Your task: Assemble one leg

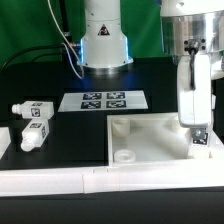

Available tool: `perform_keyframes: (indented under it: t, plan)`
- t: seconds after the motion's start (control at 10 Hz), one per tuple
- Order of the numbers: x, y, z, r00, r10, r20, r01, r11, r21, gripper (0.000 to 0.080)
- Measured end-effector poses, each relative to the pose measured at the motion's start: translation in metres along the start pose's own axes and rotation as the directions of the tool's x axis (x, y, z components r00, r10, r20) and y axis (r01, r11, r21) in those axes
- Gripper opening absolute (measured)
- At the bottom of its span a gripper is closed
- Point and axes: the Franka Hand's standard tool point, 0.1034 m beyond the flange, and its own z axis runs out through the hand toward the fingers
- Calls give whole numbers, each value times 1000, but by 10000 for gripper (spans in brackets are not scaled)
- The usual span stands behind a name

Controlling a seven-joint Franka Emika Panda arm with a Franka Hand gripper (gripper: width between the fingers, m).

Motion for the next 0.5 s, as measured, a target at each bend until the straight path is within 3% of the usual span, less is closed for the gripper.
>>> perform_keyframes:
  t: [0.1, 0.2, 0.3, 0.4, 0.5]
  plan:
    - [0, 0, 0, 1000, 31, 0, -31, 1000, 0, 287]
    - [0, 1, 1, 1000, 8, -1, -8, 1000, -2, 396]
    - [0, 1, 1, 1000, 6, -1, -6, 1000, -2, 396]
    - [-1, -1, -4, 1000, -30, 3, 30, 1000, 4, 565]
    - [-2, -5, -22, 997, -71, 15, 71, 997, 20, 632]
